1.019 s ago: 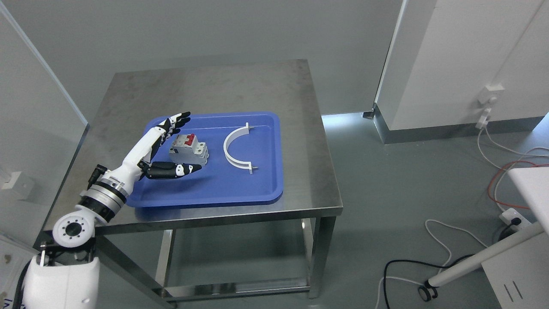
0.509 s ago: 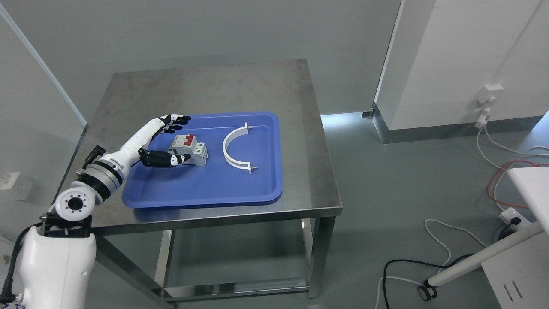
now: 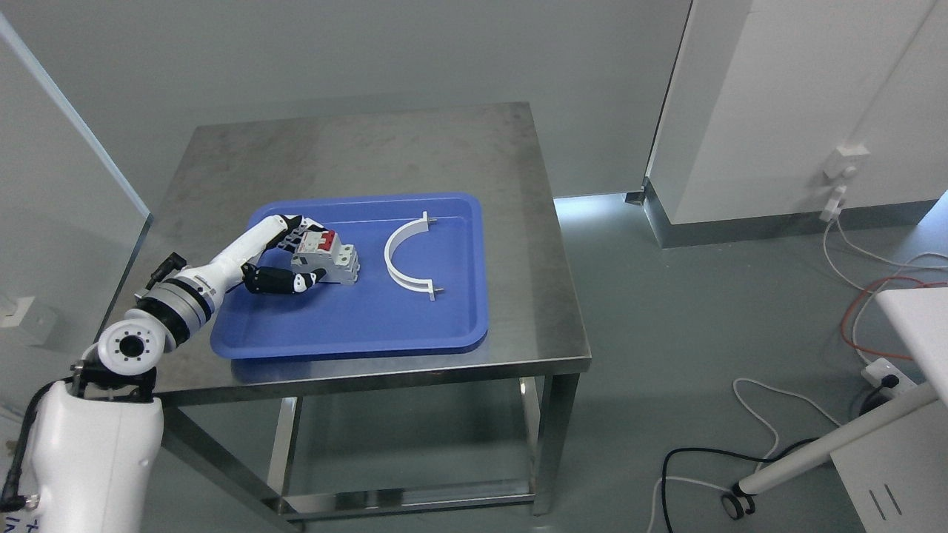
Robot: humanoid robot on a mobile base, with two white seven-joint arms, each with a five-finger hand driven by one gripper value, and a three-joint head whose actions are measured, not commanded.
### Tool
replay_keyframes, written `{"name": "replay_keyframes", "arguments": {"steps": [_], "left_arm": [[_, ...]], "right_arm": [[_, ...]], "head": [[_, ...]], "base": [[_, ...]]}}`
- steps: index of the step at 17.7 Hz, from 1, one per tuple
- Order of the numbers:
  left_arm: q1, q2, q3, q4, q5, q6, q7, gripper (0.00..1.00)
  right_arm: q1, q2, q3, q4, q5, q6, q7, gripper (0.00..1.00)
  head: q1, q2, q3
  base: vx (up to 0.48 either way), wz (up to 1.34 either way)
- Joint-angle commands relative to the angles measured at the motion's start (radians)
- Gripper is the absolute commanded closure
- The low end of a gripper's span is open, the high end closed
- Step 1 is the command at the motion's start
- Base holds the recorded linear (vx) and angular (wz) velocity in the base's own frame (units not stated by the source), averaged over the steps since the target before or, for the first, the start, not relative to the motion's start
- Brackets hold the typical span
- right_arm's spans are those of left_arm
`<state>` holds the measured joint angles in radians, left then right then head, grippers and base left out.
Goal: Place circuit breaker on shelf
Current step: 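Close the left hand fingers around the circuit breaker, then lift the circuit breaker up off the tray with the left hand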
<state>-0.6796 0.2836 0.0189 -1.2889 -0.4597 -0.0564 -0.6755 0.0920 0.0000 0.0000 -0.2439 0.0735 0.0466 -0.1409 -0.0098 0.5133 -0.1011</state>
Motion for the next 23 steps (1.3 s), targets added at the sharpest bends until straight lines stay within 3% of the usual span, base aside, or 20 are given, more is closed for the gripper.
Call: {"name": "replay_keyframes", "arguments": {"steps": [1,4,6,10,15,23], "left_arm": [[-0.069,-0.091,0.143,0.075,0.004,-0.037,0.022,0.88],[-0.19,-0.266,0.422,0.065,0.056,-0.04,0.036,0.87],[-0.181,-0.266,0.516,0.03,0.132,-0.066,0.1,0.86],[-0.127,-0.266,0.515,-0.033,0.269,-0.079,0.44,0.84],[-0.045,-0.266,0.471,-0.197,0.299,-0.065,0.445,0.84],[-0.028,-0.266,0.461,-0.262,0.303,-0.062,0.441,0.84]], "right_arm": [[0.0,-0.017,0.02,0.0,0.0,0.033,0.004,0.0],[0.0,-0.017,0.02,0.0,0.0,0.033,0.004,0.0],[0.0,-0.017,0.02,0.0,0.0,0.033,0.004,0.0],[0.0,-0.017,0.02,0.0,0.0,0.033,0.006,0.0],[0.0,-0.017,0.02,0.0,-0.001,0.033,0.004,0.0],[0.0,-0.017,0.02,0.0,0.0,0.033,0.004,0.0]], "head": [[0.0,0.0,0.0],[0.0,0.0,0.0],[0.0,0.0,0.0],[0.0,0.0,0.0],[0.0,0.0,0.0],[0.0,0.0,0.0]], "base": [[0.0,0.0],[0.0,0.0],[0.0,0.0],[0.001,-0.01],[-0.074,-0.04],[-0.346,-0.09]]}}
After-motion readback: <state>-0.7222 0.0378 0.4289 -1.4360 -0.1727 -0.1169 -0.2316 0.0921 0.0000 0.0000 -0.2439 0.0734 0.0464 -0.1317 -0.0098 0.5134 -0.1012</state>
